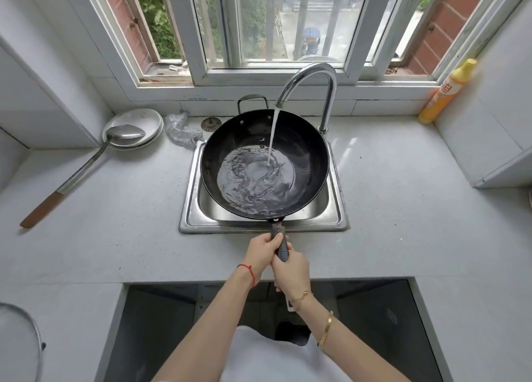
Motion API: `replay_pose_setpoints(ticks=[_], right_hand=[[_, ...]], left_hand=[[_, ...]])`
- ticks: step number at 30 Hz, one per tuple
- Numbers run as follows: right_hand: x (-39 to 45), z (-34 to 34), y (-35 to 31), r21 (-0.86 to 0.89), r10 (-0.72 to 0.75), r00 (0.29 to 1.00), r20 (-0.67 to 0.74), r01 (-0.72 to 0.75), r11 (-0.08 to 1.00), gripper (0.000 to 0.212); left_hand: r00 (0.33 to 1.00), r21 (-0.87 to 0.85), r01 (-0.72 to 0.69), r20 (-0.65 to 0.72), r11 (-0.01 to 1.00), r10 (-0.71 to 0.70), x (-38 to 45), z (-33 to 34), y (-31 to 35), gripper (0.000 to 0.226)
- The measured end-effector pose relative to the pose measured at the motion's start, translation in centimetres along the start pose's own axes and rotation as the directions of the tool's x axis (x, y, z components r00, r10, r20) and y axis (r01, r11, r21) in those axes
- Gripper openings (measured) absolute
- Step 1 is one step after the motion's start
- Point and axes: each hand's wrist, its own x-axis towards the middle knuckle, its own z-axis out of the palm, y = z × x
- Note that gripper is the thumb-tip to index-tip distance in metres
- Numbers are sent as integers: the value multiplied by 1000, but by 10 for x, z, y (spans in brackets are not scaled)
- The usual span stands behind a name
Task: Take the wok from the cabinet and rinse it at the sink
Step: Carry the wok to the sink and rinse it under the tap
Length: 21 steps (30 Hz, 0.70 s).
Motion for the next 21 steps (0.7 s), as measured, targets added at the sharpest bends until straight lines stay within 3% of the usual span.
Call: replay_pose_setpoints(ticks=[6,12,21], right_hand=[[2,-6,-2,96,69,991,114,-80,992,29],[3,-5,-13,130,81,988,134,-98,987,27],[1,-7,-13,33,67,994,82,-70,997,23]], left_hand=[[993,93,-48,-105,995,58,0,2,0,18],[988,108,-55,-136,993,69,2,-3,3,21],[997,-66,34,-70,997,-39,-1,1,4,21]])
